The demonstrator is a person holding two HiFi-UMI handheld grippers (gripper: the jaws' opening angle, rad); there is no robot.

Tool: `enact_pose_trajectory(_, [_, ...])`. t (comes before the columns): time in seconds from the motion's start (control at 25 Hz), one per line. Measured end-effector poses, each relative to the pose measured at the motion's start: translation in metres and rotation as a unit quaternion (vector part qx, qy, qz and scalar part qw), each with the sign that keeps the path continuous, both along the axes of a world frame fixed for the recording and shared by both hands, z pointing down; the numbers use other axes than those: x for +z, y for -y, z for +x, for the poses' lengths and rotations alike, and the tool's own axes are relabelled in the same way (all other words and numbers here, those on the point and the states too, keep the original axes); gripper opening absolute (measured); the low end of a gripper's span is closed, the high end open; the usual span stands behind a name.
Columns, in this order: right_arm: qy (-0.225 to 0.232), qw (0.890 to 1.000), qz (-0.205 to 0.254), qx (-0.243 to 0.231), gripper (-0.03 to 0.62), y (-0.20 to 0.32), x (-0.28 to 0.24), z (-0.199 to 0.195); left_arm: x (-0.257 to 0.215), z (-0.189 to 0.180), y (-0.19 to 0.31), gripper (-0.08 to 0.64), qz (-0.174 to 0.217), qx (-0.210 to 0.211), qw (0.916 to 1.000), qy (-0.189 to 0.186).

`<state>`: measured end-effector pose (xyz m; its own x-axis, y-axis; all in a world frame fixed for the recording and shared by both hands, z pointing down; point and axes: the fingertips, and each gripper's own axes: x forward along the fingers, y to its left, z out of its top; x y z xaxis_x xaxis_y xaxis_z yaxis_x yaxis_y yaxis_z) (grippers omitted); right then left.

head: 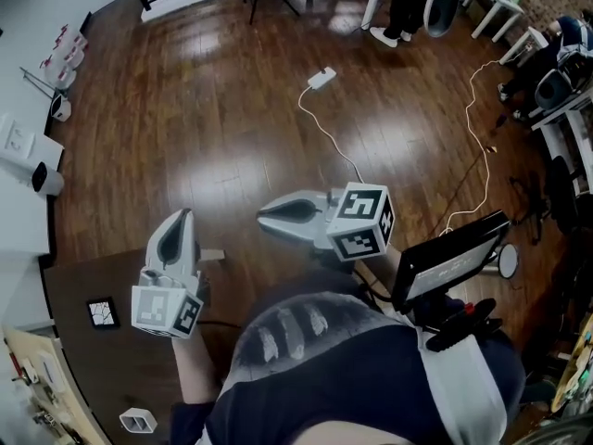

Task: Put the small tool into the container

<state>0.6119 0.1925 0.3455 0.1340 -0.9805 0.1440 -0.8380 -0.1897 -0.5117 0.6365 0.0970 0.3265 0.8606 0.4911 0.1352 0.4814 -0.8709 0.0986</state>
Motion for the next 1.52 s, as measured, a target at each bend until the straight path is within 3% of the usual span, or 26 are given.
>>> enact_pose_trajectory(0.24, [0.029,1.0,0.008,-0.008,0.0,-0.071,0.009,0.039,0.001,0.039,-0.077,0.0,0.027,0.034,0.9989,0.014])
enact_pose_trajectory(0.44, [0.032,0.999,0.026,0.015,0.0,-0.112,0.009,0.079,0.006,0.071,-0.125,0.0,0.054,0.05,0.997,0.023])
enact_pose_trajectory(0.6, [0.046,0.997,0.045,0.033,0.0,-0.121,0.015,0.1,0.018,0.089,-0.136,0.0,0.088,0.062,0.9936,0.035])
enact_pose_trajectory(0.72, [0.05,0.996,0.05,0.048,0.0,-0.12,0.016,0.117,0.026,0.106,-0.13,0.0,0.081,0.062,0.9936,0.048])
enact_pose_trajectory(0.88, [0.044,0.996,0.041,0.07,0.0,-0.108,0.014,0.152,0.04,0.139,-0.118,0.0,0.053,0.069,0.9945,0.058])
enact_pose_trajectory(1.04, [0.03,0.995,0.005,0.091,0.0,-0.077,0.007,0.186,0.037,0.179,-0.097,0.0,0.035,0.083,0.995,0.044])
enact_pose_trajectory(1.28, [0.009,0.995,0.006,0.101,0.0,-0.011,-0.013,0.235,0.027,0.227,-0.046,0.0,-0.04,0.102,0.9933,0.038])
enact_pose_trajectory(1.52, [0.029,0.995,0.015,0.09,0.0,0.05,-0.022,0.276,0.025,0.262,0.002,0.0,-0.043,0.1,0.9937,0.028])
